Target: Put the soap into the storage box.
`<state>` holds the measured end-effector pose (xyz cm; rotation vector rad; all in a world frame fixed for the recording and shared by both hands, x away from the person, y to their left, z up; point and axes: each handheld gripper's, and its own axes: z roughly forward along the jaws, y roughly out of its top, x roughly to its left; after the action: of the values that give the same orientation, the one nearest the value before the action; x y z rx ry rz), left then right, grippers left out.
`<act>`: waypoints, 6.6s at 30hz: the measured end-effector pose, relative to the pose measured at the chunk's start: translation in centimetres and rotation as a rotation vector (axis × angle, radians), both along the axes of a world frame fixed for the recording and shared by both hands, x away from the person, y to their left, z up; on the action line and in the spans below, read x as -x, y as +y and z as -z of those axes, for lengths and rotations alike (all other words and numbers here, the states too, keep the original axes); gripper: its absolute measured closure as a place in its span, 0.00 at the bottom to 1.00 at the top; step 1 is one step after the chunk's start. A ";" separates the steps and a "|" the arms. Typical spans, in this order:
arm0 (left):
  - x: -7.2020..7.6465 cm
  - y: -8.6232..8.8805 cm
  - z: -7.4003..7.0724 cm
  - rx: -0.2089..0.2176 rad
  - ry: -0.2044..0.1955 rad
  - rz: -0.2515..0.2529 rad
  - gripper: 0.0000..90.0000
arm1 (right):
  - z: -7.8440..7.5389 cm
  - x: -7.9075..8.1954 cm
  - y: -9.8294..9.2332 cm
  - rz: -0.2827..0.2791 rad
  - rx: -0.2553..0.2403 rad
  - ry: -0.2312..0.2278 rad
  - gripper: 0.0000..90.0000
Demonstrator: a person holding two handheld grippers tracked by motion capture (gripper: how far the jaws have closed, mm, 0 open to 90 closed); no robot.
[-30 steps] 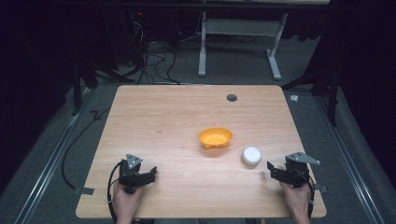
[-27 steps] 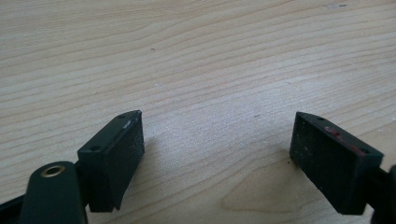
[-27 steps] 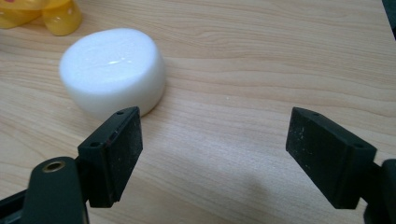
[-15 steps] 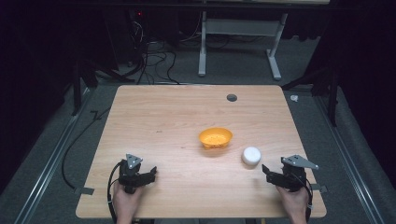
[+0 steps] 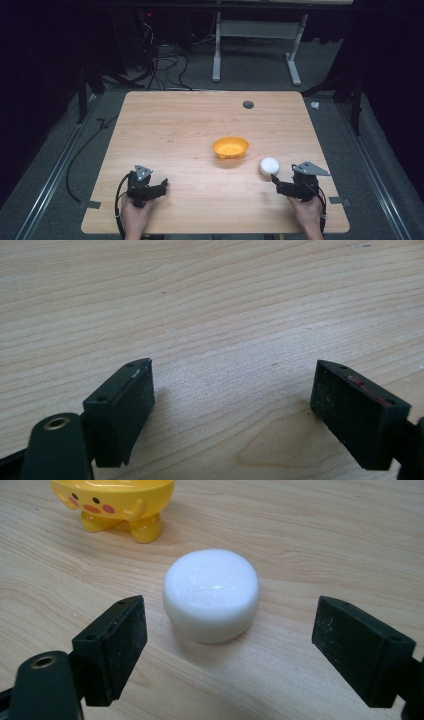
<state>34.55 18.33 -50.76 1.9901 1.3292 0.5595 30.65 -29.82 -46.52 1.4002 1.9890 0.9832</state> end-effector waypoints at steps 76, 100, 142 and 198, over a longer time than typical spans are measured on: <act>0.1 0.0 0.0 0.002 0.003 0.002 0.20 | 1.4 -4.8 3.2 -0.041 0.018 0.132 0.26; 0.1 0.0 0.0 0.003 0.003 0.003 0.20 | -1.9 -5.0 4.8 -0.120 -0.030 0.080 0.27; 0.0 0.0 0.0 0.001 0.002 0.004 0.20 | -4.6 -8.2 8.8 -0.204 -0.056 0.083 0.27; 0.1 0.0 0.0 0.002 0.002 0.006 0.19 | -1.8 -13.3 13.0 -0.167 0.031 0.188 0.26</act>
<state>34.48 18.33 -50.77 1.9931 1.3238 0.5535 43.93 -16.80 -44.74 1.3715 2.2800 0.9154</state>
